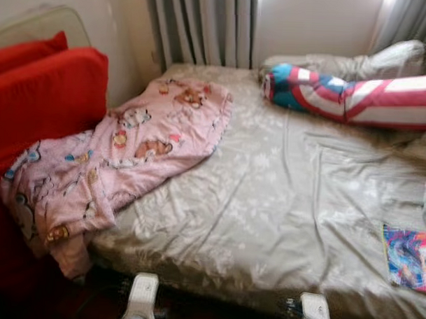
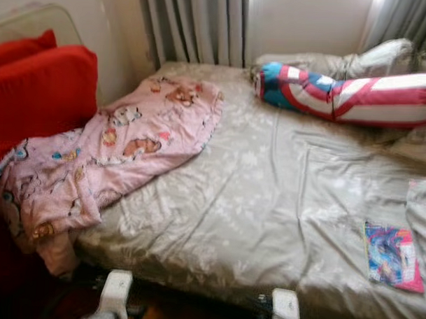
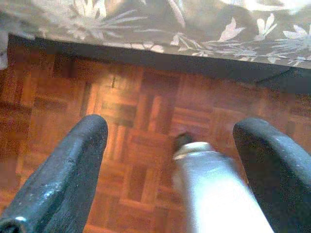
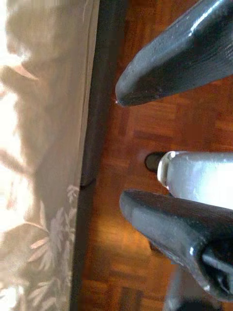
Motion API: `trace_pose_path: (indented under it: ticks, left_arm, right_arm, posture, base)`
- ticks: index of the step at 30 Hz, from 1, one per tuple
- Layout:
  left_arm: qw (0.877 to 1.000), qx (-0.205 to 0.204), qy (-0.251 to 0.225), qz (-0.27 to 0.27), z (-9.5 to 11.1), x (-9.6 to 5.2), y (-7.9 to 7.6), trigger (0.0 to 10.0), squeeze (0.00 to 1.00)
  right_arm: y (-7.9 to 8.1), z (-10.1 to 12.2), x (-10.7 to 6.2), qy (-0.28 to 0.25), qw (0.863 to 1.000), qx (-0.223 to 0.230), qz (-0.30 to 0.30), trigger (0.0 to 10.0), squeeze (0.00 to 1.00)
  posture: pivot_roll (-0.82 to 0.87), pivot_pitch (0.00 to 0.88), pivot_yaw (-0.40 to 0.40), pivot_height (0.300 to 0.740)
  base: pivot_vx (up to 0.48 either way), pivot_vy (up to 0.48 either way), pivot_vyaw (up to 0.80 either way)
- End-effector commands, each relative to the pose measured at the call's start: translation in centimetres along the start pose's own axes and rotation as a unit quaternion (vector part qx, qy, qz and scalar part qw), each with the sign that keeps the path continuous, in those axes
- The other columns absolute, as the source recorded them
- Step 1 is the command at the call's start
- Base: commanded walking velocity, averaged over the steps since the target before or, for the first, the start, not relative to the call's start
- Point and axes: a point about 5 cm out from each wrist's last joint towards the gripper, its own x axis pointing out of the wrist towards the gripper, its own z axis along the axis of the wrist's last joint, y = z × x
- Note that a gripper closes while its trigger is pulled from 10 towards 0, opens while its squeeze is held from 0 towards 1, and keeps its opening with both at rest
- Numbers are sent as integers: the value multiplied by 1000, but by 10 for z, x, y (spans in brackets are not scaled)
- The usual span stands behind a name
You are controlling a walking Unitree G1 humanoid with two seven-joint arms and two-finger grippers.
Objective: Clean up the room
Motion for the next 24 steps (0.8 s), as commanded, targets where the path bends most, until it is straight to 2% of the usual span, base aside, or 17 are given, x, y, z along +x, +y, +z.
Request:
trace_pose_path:
  ticks: [1, 24]
  left_arm:
    - [1000, 8, 5, 12, -1, -1, 11, 10000, 0]
    - [1000, 8, 7, 10, -3, -1, 11, 10000, 0]
  right_arm:
    - [9, 2, 1, -1, 1000, -1, 12, 10000, 0]
    - [8, 1, 1, 1, 1000, -9, 15, 10000, 0]
  posture:
    - [-25, 18, 30, 740]
    - [-26, 0, 30, 740]
  base:
    - [0, 420, 0]
    - [0, 418, 0]
